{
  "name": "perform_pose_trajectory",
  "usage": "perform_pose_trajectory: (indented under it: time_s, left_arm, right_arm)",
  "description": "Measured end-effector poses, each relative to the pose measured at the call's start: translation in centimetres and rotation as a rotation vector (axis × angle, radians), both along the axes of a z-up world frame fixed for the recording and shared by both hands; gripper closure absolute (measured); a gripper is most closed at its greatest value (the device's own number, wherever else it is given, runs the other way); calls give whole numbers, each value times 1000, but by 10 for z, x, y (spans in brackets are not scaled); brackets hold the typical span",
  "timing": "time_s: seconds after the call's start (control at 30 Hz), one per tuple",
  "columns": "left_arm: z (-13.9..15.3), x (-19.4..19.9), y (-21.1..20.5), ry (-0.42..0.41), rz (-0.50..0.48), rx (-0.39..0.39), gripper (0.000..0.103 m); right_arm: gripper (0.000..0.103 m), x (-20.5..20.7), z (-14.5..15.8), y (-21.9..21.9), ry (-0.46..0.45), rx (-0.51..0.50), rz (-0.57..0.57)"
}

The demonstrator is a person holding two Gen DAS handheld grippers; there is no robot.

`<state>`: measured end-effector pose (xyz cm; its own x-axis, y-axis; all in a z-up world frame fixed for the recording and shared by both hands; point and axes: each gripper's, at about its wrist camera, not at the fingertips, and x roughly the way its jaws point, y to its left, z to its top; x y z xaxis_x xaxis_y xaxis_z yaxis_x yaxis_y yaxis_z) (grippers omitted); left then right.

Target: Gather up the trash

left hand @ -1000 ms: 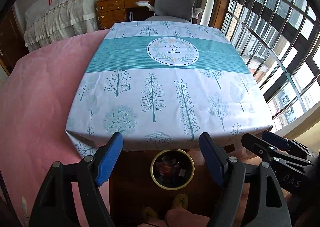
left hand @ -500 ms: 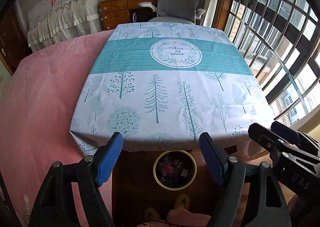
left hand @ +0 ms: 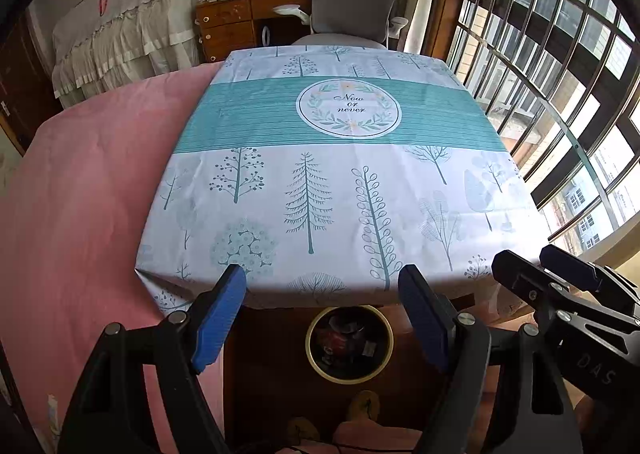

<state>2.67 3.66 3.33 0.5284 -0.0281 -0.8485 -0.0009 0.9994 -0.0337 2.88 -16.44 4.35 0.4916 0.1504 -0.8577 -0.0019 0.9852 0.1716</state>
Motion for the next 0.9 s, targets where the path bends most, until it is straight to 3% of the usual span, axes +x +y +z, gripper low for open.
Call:
perform_pose_trajectory:
  time_s: [0.9]
  left_arm:
    - [-2, 0, -3, 6, 12, 8, 26]
  right_arm:
    - [35, 3, -8, -3, 13, 5, 8]
